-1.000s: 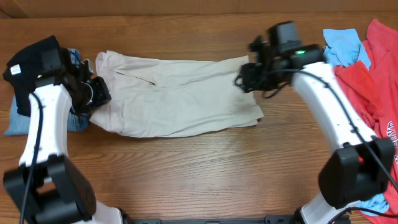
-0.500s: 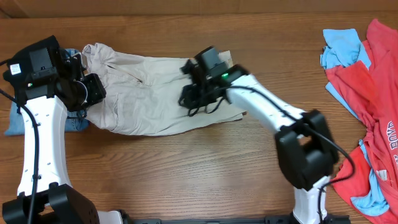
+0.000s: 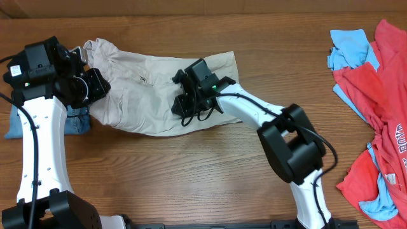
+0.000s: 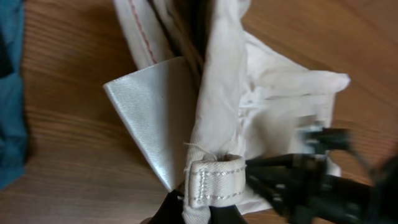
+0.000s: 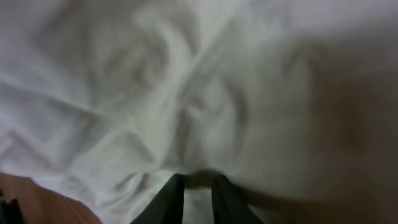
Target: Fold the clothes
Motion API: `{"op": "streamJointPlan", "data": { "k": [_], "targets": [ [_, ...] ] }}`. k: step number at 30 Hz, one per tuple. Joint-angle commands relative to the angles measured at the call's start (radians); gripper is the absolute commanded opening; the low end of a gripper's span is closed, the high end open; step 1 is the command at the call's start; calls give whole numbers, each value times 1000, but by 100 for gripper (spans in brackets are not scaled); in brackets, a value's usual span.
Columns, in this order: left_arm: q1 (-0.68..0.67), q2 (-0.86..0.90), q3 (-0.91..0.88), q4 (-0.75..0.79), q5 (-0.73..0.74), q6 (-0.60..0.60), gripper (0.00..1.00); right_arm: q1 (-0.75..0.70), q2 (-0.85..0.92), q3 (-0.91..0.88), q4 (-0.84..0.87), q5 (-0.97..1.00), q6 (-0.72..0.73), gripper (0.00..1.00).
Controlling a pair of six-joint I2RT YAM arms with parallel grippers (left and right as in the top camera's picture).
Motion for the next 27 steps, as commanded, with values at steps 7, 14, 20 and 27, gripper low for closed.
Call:
{"op": "streamJointPlan", "data": {
  "k": [7, 14, 20, 27],
  "targets": [
    [-9, -21, 43, 21, 94, -68, 4, 65, 45, -4, 14, -67, 5, 21],
    [-62, -21, 43, 42, 155, -107, 4, 66, 44, -3, 6, -58, 5, 27],
    [-107, -21, 43, 7, 117, -99, 4, 10, -8, 26, -72, 50, 5, 36],
    [-160, -21, 43, -14, 114, -82, 4, -151, -135, 63, -232, 240, 39, 38]
  ]
}}
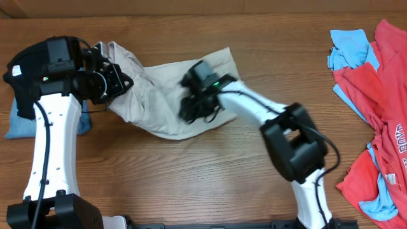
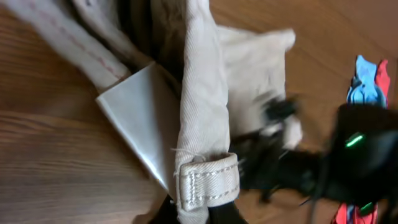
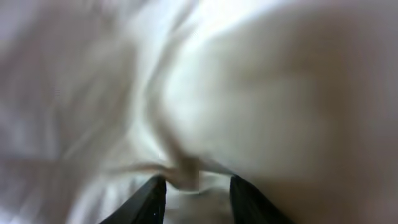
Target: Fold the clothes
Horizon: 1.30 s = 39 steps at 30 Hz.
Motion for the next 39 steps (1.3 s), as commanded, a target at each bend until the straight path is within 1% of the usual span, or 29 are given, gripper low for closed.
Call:
{"op": "streamJointPlan", "data": {
  "k": [1, 5, 8, 10, 13, 19, 25, 31, 35, 39],
  "targets": [
    [-33, -21, 31, 1, 8, 19, 4, -135, -112, 38, -63, 159, 51, 38],
    [-42, -21, 31, -10, -45, 17, 4, -254, -119, 38, -149, 159, 50, 38],
    [-40, -21, 31, -21, -68, 17, 4, -327, -118, 37, -173, 158, 2, 38],
    [-41, -21, 31, -26, -67, 17, 4, -358, -118, 37, -175, 158, -39, 37],
    [-40, -21, 31, -34, -68, 21, 4, -391, -115, 37, -198, 157, -51, 38],
    [-40, -21, 31, -34, -93, 21, 4, -384, -101, 15, -208, 158, -69, 38],
    [-39, -21, 31, -34, -96, 22, 4, -383, -61, -45, -192, 156, -64, 38],
    [-10, -21, 34, -35, -119, 27, 4, -377, -19, -80, -230, 74, -64, 38],
    [20, -21, 64, -39, -119, 53, 4, -328, -20, -83, -248, 51, -60, 38],
    [16, -20, 116, -43, -119, 90, 4, -248, -20, -83, -244, 51, -24, 37]
  ]
}}
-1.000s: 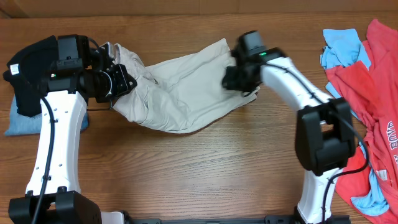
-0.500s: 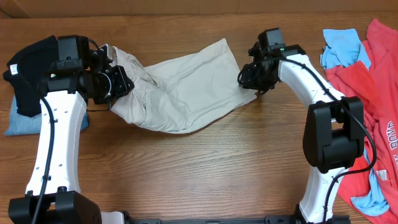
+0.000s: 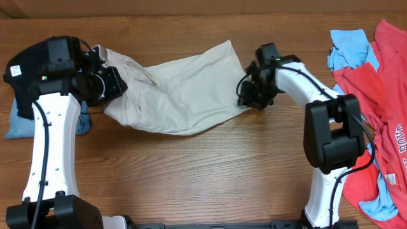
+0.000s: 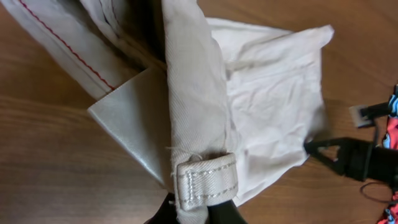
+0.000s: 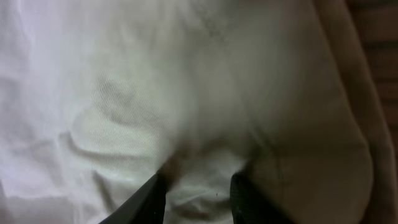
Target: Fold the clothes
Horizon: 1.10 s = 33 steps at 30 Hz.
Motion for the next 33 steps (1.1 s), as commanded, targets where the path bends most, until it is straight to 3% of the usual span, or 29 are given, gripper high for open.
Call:
{"op": "streamJointPlan", "data": {
  "k": [1, 9, 16, 24, 33],
  "targets": [
    [-5, -20, 89, 7, -2, 62, 4, 93, 26, -21, 4, -27, 42, 38],
    [-60, 3, 108, 20, -10, 62, 4, 209, 26, -21, 11, -27, 133, 38],
    [-201, 88, 109, 64, -10, 58, 4, 272, 26, -21, 13, -27, 193, 40],
    [-359, 180, 109, 102, -45, 16, 4, 291, 26, -21, 9, -27, 200, 42],
    [-439, 269, 109, 152, -43, 2, 4, 291, 26, -21, -11, -15, 204, 42]
  ]
}}
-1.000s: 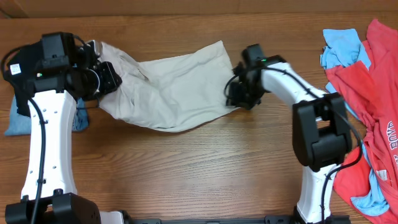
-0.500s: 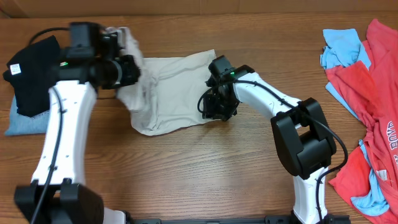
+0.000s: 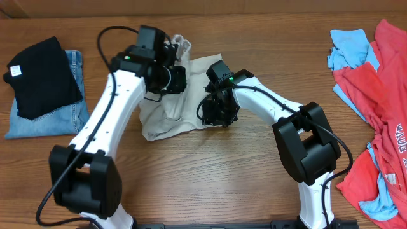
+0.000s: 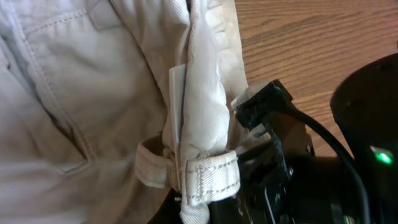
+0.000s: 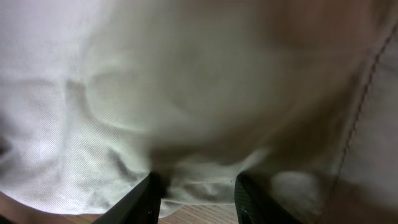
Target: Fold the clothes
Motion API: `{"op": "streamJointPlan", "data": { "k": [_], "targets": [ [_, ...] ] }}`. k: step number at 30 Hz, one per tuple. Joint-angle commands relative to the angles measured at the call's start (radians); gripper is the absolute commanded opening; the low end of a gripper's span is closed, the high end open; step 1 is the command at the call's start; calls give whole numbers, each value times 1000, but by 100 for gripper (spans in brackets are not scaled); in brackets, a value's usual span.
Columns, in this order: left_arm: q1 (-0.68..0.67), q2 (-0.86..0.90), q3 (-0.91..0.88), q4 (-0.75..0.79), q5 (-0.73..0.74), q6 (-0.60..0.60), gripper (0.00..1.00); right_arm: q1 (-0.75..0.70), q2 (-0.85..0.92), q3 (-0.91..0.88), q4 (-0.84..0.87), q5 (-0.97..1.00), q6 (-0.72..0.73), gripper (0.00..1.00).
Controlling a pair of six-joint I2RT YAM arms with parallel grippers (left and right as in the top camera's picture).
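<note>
Beige trousers [image 3: 166, 118] lie bunched at the table's middle, folded over on themselves. At the garment's upper edge my left gripper [image 3: 170, 79] is shut on the waistband, and a belt loop [image 4: 211, 180] fills the space just above its fingers [image 4: 199, 214]. My right gripper [image 3: 213, 112] presses on the right side of the trousers, close to the left one. Its fingers [image 5: 152, 193] stand apart with a ridge of beige cloth [image 5: 199, 180] between them. The cloth fills the right wrist view.
At the far left a folded black garment [image 3: 37, 75] rests on folded blue jeans [image 3: 48, 121]. A loose heap of red and blue clothes [image 3: 375, 83] runs along the right edge. Bare wooden table [image 3: 191, 184] lies in front.
My left gripper carried the waistband from the far left to the middle, doubling the trousers over. My right gripper came in from the trousers' right end to the folded cloth.
The trousers first lay spread at the left with my left gripper on the waistband and my right shut on the middle. Then the right's fingers stood apart. Later it was at the right end, the cloth stretched. Now the garment is doubled at the middle.
</note>
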Motion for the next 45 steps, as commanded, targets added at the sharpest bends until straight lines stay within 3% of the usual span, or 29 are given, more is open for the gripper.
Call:
{"op": "streamJointPlan", "data": {
  "k": [1, 15, 26, 36, 39, 40, 41, 42, 45],
  "targets": [
    [-24, 22, 33, 30, 4, -30, 4, 11, 26, -19, -11, 2, 13, 42],
    [-47, 29, 33, 93, 53, -85, 6, 9, 26, -17, -39, 54, 20, 42],
    [-95, 30, 33, 143, 49, -85, 8, -117, -27, 127, -221, 227, 44, 43],
    [-95, 30, 33, 146, 50, -90, 12, -210, -60, 153, -242, 273, 42, 44],
    [-101, 32, 33, 182, 89, -143, 12, -232, -60, 153, -240, 292, 42, 44],
    [-108, 35, 33, 217, 134, -145, 22, -238, -60, 153, -239, 291, 42, 44],
    [-113, 38, 33, 252, 172, -144, 43, -245, -60, 153, -238, 291, 42, 44],
    [-121, 41, 33, 300, 223, -137, 53, -252, -60, 153, -238, 291, 42, 44],
    [-127, 39, 34, 371, 323, -74, 68, -259, -60, 153, -242, 291, 41, 44]
  ]
}}
